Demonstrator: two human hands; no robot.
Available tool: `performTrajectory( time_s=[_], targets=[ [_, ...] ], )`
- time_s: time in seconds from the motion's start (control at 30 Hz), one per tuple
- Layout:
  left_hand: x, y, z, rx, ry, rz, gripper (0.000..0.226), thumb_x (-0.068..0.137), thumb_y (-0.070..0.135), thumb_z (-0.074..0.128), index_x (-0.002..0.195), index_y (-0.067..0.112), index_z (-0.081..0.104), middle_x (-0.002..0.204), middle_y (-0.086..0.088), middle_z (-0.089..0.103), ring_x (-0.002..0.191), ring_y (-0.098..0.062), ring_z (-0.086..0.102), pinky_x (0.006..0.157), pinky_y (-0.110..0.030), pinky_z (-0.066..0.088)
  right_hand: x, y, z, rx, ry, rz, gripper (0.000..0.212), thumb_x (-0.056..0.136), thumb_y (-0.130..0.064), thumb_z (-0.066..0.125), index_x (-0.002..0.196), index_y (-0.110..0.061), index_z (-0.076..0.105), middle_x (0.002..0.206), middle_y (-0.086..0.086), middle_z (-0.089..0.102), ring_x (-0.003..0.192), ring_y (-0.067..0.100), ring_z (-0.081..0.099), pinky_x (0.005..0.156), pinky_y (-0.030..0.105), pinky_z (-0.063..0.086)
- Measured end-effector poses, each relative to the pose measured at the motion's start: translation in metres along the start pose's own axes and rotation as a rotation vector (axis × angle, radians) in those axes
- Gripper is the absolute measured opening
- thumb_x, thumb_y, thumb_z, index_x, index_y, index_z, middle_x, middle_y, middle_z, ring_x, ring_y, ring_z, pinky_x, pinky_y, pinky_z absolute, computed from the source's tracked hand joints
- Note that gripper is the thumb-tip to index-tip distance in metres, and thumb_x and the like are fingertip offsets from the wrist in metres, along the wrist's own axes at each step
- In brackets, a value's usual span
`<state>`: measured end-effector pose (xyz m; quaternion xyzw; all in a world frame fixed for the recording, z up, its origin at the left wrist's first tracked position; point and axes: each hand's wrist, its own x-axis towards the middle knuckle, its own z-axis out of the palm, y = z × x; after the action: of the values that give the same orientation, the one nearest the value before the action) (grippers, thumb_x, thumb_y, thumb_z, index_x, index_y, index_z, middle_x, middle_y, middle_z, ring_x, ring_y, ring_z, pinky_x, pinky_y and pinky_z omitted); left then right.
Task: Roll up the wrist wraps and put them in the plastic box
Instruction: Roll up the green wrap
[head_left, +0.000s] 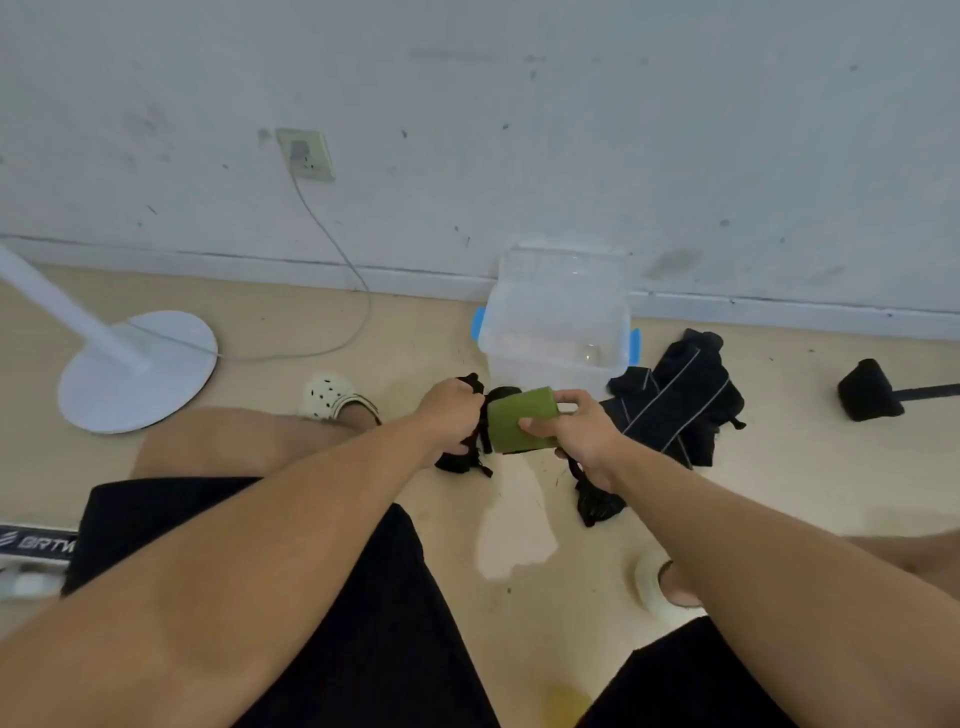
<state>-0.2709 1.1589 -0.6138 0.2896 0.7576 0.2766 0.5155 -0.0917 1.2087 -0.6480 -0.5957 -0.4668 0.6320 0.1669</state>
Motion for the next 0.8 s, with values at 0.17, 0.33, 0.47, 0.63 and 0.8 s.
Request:
performTrajectory(
  time_s=[0.17, 0.33, 0.47, 0.63, 0.8],
  targets=[
    [0.047, -0.039, -0.006, 0.418, -0.019, 0.023, 0.051, 0.103, 0.016, 0.052, 0.153, 0.013, 0.042, 0.149, -0.013, 0.052, 0.13, -0.032, 0.054, 0.099, -0.031, 0.046, 0.044, 0.06, 0.01, -0.083, 0.058, 0.15, 0.064, 0.076, -0.02, 0.092, 0.125, -0.024, 0.049, 0.123, 0.01, 0.063, 0.106, 0.025, 0.063, 0.085, 0.037, 0.055],
    [0.093, -0.081, 0.002, 0.634, -0.136, -0.002, 0.069, 0.105, 0.022, 0.053, 0.165, 0.013, 0.02, 0.166, -0.014, 0.03, 0.148, -0.034, 0.038, 0.119, -0.039, 0.037, 0.078, 0.084, 0.019, -0.195, 0.029, 0.219, 0.061, 0.083, -0.011, 0.085, 0.133, -0.023, 0.053, 0.118, 0.006, 0.062, 0.105, 0.025, 0.062, 0.081, 0.033, 0.053],
    [0.127, -0.112, 0.004, 0.728, -0.178, -0.035, 0.076, 0.105, 0.025, 0.054, 0.167, 0.021, 0.01, 0.171, -0.012, 0.015, 0.154, -0.035, 0.026, 0.125, -0.044, 0.029, 0.116, 0.091, 0.026, -0.342, -0.035, 0.234, 0.07, 0.083, -0.014, 0.085, 0.143, -0.027, 0.052, 0.128, 0.007, 0.058, 0.114, 0.028, 0.059, 0.096, 0.042, 0.058],
    [0.164, -0.142, -0.009, 0.789, -0.201, -0.045, 0.086, 0.101, 0.005, 0.053, 0.167, 0.028, 0.003, 0.174, -0.011, 0.001, 0.158, -0.034, 0.019, 0.125, -0.04, 0.026, 0.158, 0.101, 0.033, -0.459, -0.161, 0.242, 0.074, 0.085, -0.011, 0.083, 0.149, -0.028, 0.05, 0.129, 0.005, 0.053, 0.111, 0.026, 0.054, 0.085, 0.034, 0.051],
    [0.188, -0.155, -0.003, 0.781, -0.218, -0.042, 0.087, 0.1, 0.008, 0.059, 0.167, 0.026, 0.007, 0.174, -0.01, 0.003, 0.157, -0.03, 0.023, 0.123, -0.036, 0.028, 0.18, 0.115, 0.034, -0.365, -0.159, 0.209, 0.076, 0.085, -0.002, 0.081, 0.15, -0.025, 0.05, 0.143, 0.006, 0.054, 0.114, 0.02, 0.053, 0.086, 0.03, 0.048]
  ],
)
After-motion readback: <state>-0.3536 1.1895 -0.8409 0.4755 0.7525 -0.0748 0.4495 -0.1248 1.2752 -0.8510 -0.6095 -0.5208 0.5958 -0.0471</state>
